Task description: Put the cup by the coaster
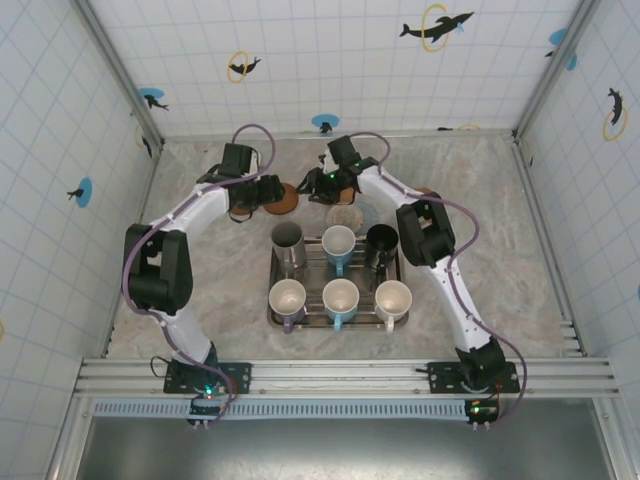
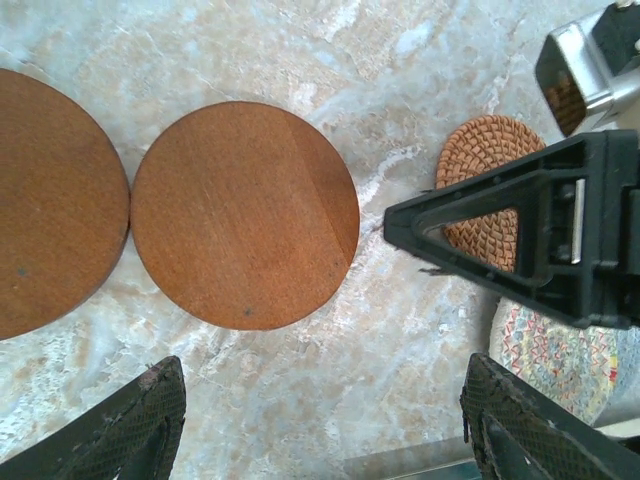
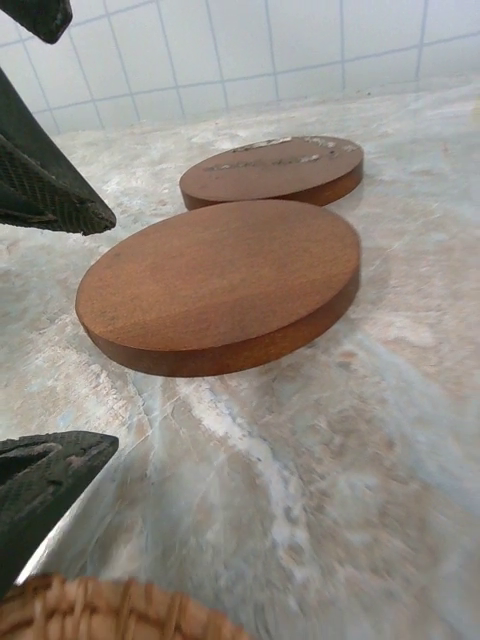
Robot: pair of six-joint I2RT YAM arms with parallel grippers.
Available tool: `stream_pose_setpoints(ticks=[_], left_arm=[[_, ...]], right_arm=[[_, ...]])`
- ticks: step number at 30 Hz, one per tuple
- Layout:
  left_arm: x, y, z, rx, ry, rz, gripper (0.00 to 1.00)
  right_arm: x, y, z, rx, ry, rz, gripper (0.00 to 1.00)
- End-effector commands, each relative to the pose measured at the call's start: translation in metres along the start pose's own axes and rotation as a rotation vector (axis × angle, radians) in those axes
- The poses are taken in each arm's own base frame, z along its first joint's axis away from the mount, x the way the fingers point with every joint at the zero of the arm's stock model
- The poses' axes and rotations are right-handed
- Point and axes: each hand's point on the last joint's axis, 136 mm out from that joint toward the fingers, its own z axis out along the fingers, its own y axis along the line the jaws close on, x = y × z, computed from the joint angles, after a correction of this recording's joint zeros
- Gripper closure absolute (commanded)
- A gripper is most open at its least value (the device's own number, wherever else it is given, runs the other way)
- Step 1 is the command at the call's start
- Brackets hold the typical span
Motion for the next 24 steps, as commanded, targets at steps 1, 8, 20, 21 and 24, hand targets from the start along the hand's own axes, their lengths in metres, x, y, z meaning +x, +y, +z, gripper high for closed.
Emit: stream_pose_setpoints(ticks=[1,8,20,21,24], left_arm=[[-0.012,-0.005,-0.02,-0.009,-0.042,-0.004,0.27],[-0.017,-0.012,-0.031,0.016,-0.069,-0.01,0.27],[-0.039,-0.04,-0.056,0.138,-0.175,0.021,0.26],[-0.039,-0.041,-0.056,0.14,-0.176,0.024,0.26],[-0.042,-0.042,-0.06,0.144,-0.191,0.028,0.27]], right_arm=[[-0.023,0.039,-0.049,-0.04,-0.08,-0.064,0.46],[-0.04,0.009,-0.078,0.064,-0.125,-0.076,0.67],[-0.033,-0.065,-0.075,0.272,-0.053,-0.077,0.73],[-0.032,-0.07,-0.072,0.279,-0.045,-0.075,0.73],[-0.027,-0.083,-0.067,0.311,-0.027,-0.067,0.71]])
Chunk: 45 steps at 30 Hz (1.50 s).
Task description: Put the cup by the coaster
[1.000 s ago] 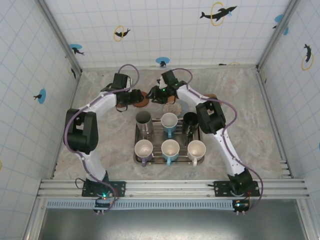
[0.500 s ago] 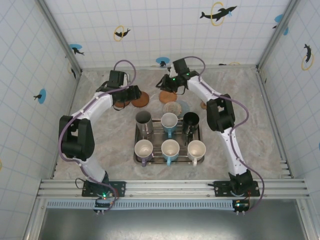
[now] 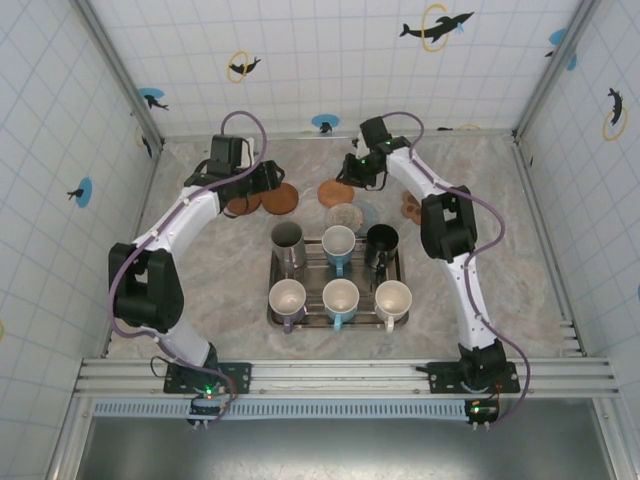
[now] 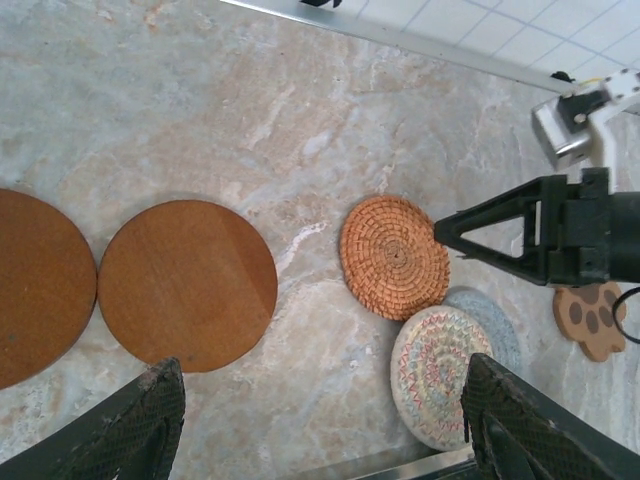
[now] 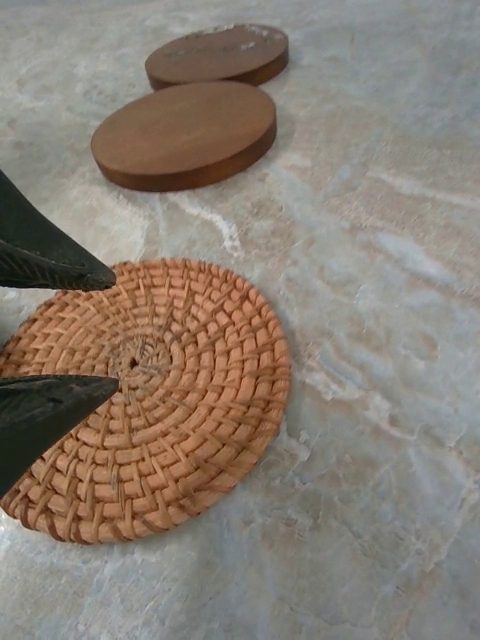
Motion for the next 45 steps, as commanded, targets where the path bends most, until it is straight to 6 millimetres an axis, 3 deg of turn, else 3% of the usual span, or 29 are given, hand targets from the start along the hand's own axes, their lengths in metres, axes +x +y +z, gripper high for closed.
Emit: stream_pose_setpoints(ticks=[1,7,20,45], left_arm=[[-0.011,-0.011,-0.013,0.038,-0.047,0.005,0.27],[-0.014,-0.015,-0.018,0.053,-0.066,0.016,0.27],[-0.017,-0.016,-0.024,0.054,-0.1,0.014,0.27],[-0.014,-0.015,-0.024,0.055,-0.093,0.013,0.27]], right_arm=[[0.013,-0.018,0.014,0.064,0.051,-0.014,0.71],[0.025,-0.027,0.03,0.077,0.092,-0.007,0.7],[0.057,-0.006,0.056,0.056,0.164,-0.045,0.7],[0.053,0.02,0.068,-0.037,0.139,-0.02,0.72]])
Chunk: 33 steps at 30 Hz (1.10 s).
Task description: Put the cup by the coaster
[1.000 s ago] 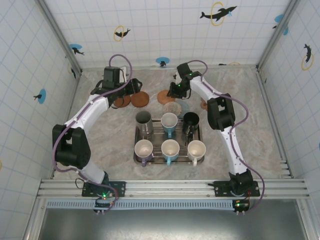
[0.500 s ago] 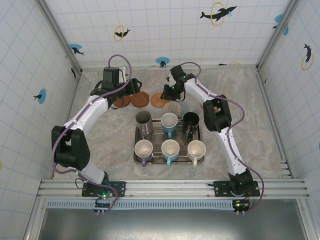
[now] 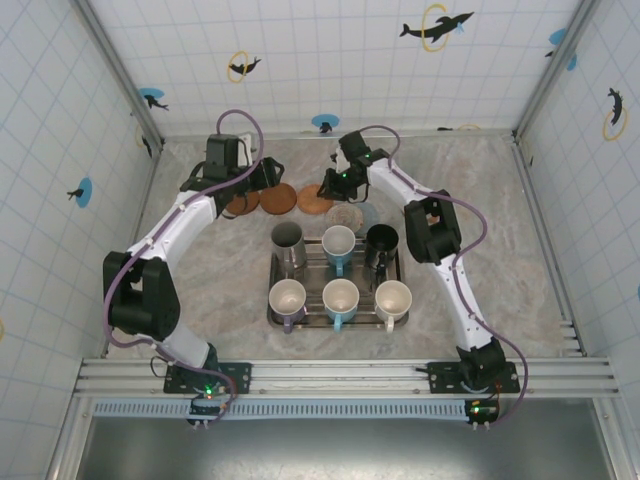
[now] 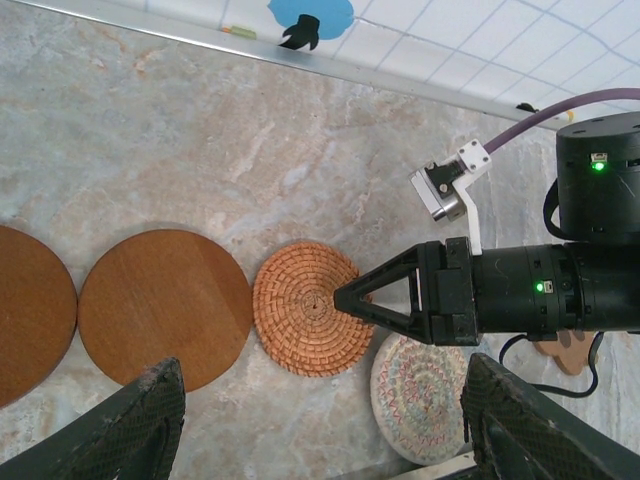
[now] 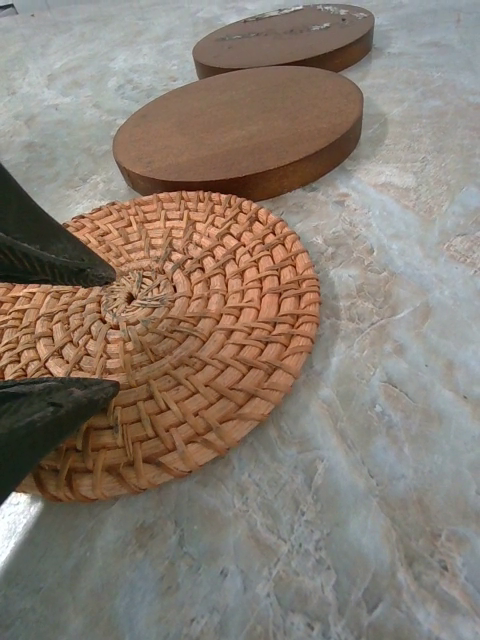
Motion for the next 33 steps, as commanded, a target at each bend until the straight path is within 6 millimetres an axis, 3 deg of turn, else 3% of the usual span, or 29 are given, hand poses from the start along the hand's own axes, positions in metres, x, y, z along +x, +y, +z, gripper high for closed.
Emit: stream_pose_setpoints(ticks=[1,12,21,33], left_arm=[[-0.006,-0.007,-0.01,0.023,-0.029,-0.001,0.27],[-0.008,-0.01,-0.017,0.028,-0.045,0.006,0.27],[-0.012,-0.015,-0.025,0.045,-0.065,0.011,0.27],[-0.024,-0.038,-0.025,0.126,-0.116,0.004,0.28]], right_arm=[[0.016,-0.014,0.023,0.033,0.053,0.033,0.72],[0.009,0.0,0.007,0.013,0.033,0.02,0.72],[-0.01,0.018,-0.02,-0.043,-0.023,0.013,0.7],[-0.04,0.043,-0.091,-0.13,-0.126,-0.024,0.66]])
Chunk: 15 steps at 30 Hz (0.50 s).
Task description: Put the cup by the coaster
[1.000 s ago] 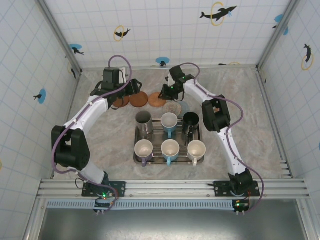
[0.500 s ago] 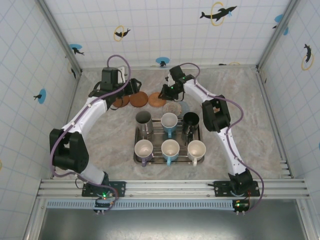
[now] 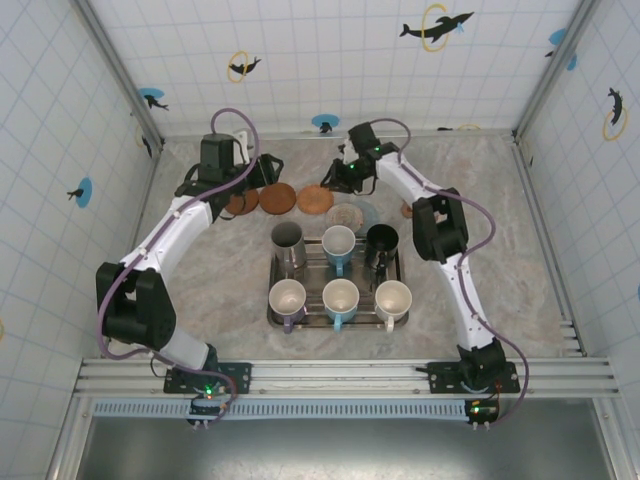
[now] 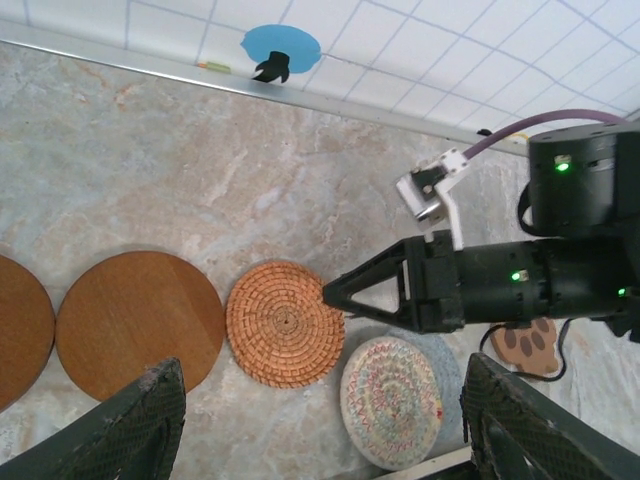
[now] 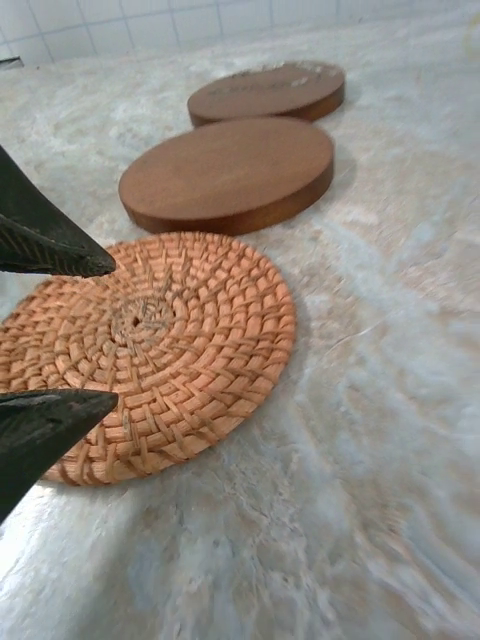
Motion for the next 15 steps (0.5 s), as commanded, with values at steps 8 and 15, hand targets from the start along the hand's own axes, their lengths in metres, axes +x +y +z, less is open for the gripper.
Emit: stream_pose_setpoints(ticks=[8,15], left_arm=[[-0.003,-0.063,0.033,0.143,0.025,0.058,0.29],[0.033,-0.082,0.082,0.158,0.178,0.104,0.3]], right_arm=[[-0.012,0.006,-0.097,0.039,-0.084,-0.085,0.65],[0.012,-0.045,-0.101,0.138,-0.036,-0.05,0.78]])
